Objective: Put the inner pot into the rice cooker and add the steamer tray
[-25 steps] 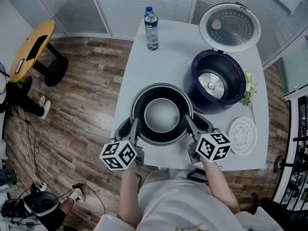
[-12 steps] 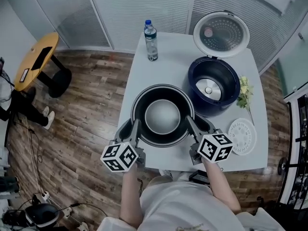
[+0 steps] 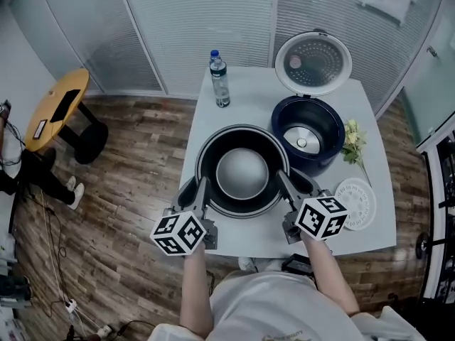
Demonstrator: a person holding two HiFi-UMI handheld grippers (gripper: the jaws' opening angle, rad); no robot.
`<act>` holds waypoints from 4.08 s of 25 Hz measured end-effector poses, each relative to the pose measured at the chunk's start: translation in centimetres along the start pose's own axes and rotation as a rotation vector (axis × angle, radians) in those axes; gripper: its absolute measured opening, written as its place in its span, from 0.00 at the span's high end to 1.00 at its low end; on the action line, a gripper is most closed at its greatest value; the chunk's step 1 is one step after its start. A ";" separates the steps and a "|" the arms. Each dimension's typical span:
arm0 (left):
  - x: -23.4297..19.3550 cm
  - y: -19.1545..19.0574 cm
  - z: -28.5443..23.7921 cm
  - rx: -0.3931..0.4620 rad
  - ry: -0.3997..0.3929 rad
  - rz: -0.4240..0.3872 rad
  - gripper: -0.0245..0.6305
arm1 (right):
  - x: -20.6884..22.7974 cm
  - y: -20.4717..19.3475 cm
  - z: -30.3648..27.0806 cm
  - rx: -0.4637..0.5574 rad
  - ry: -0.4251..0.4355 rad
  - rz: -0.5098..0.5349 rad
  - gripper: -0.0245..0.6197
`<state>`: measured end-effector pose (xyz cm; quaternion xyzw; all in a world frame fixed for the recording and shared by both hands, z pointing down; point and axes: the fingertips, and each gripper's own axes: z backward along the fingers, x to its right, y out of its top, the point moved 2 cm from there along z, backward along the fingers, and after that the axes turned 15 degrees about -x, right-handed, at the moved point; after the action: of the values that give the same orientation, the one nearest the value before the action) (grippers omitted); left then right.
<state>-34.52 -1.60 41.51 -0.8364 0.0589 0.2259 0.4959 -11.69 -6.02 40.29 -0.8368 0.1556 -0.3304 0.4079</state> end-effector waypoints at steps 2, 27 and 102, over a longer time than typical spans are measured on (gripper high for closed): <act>0.6 0.4 0.1 0.005 -0.012 -0.009 0.83 | 0.0 0.3 0.7 0.013 -0.006 0.000 0.80; 9.3 4.8 -5.6 -0.003 -0.208 -0.114 0.83 | 4.4 5.3 8.4 0.187 -0.112 -0.035 0.81; 13.9 4.6 -30.2 -0.269 -0.200 -0.199 0.81 | 25.5 9.6 2.6 0.067 -0.198 -0.236 0.80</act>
<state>-13.94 -27.97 43.97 -0.8701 -0.1043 0.2639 0.4030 8.86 -24.00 42.43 -0.8636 0.0043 -0.2970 0.4074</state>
